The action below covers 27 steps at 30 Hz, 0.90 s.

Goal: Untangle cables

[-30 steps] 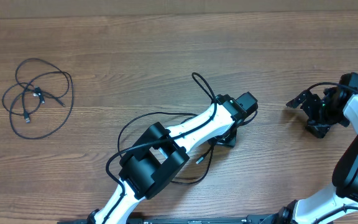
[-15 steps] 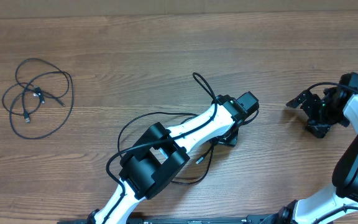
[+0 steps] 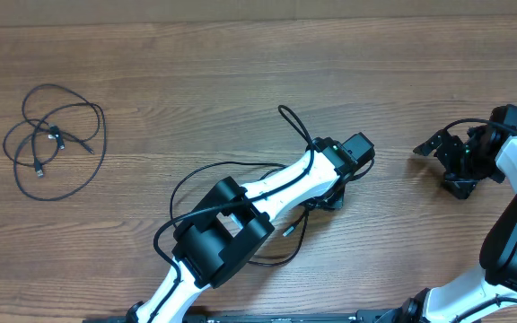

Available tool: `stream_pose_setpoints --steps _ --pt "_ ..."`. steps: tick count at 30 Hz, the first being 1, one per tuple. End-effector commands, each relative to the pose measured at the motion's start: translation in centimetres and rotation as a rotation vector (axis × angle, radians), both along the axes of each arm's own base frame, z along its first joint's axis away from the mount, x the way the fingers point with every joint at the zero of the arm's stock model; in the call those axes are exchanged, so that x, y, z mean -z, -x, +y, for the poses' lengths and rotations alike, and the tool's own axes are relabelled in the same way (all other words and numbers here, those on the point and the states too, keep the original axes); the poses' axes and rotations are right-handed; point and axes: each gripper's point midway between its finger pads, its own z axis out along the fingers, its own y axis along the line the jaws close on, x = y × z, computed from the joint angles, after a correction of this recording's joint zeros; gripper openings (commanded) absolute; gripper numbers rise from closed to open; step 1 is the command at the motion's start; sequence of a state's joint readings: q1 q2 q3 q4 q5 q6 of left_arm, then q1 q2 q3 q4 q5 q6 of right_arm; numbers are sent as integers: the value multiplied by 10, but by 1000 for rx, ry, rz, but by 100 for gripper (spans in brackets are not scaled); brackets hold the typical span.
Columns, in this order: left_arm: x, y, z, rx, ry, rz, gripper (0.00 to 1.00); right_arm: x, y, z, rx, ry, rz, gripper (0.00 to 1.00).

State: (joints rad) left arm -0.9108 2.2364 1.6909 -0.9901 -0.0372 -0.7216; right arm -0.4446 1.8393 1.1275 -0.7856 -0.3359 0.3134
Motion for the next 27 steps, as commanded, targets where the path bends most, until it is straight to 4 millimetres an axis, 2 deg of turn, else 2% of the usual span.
stream_pose_setpoints --steps 1,3,6,9,11,15,22,27 --pt "14 16 3 -11 -23 52 30 -5 -8 -5 -2 15 -23 100" --pt "14 23 1 -6 -15 77 28 -5 -8 -5 -2 15 -23 100" --pt "14 28 6 0 -43 85 31 -5 -8 -5 -2 15 -22 100" --pt "13 27 19 0 -102 72 41 -5 -8 -5 -2 15 -23 100" --pt "12 28 24 2 -122 82 42 -5 -8 -5 -2 15 -22 100" --pt "11 38 31 11 -151 119 24 -5 -8 -5 -2 15 -23 100" --pt "8 53 39 95 -199 170 24 -5 -8 -5 -2 15 -23 100" --pt "11 57 31 128 -161 184 4 -5 -8 -5 -2 15 -22 100"
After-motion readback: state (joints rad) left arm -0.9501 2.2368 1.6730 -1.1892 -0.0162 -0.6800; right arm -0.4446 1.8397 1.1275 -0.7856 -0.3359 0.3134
